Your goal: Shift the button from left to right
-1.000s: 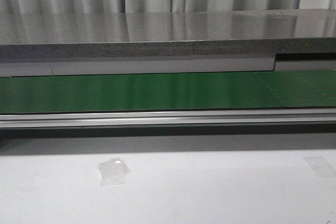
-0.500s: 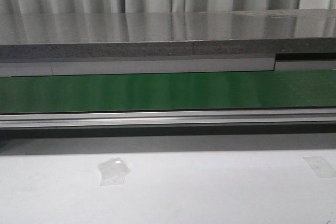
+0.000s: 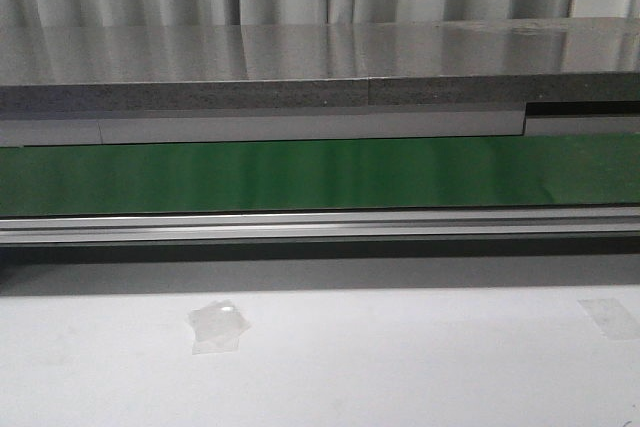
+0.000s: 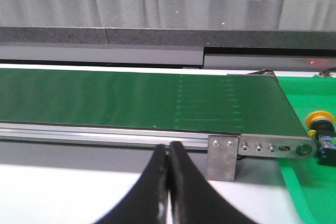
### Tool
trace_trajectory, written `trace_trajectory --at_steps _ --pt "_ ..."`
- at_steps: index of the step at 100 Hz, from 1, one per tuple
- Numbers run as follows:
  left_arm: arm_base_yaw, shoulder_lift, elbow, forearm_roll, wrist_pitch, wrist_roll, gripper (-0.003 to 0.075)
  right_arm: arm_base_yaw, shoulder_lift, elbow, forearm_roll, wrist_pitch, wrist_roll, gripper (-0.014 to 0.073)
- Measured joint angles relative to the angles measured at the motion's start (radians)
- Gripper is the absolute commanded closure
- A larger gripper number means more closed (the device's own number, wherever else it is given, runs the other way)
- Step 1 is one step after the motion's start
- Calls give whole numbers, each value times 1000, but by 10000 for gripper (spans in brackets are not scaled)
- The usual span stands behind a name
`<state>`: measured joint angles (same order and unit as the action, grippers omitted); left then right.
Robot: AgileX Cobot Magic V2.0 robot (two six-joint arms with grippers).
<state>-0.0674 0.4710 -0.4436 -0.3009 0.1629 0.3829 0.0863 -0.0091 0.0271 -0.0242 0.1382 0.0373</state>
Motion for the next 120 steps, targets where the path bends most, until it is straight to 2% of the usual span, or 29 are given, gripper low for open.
trace_trajectory --at_steps 19,33,49,86,120 --pt "0 -2 20 320 -10 -333 740 0 0 0 0 0 2 662" --pt "0 -49 96 437 -80 -452 740 0 0 0 0 0 2 662" --pt "0 -158 201 458 -126 -473 740 0 0 0 0 0 2 662" --pt "0 -428 388 463 -119 -475 740 0 0 0 2 0 2 662" --pt "58 -475 442 463 -113 -505 740 0 -2 0 2 0 2 662"
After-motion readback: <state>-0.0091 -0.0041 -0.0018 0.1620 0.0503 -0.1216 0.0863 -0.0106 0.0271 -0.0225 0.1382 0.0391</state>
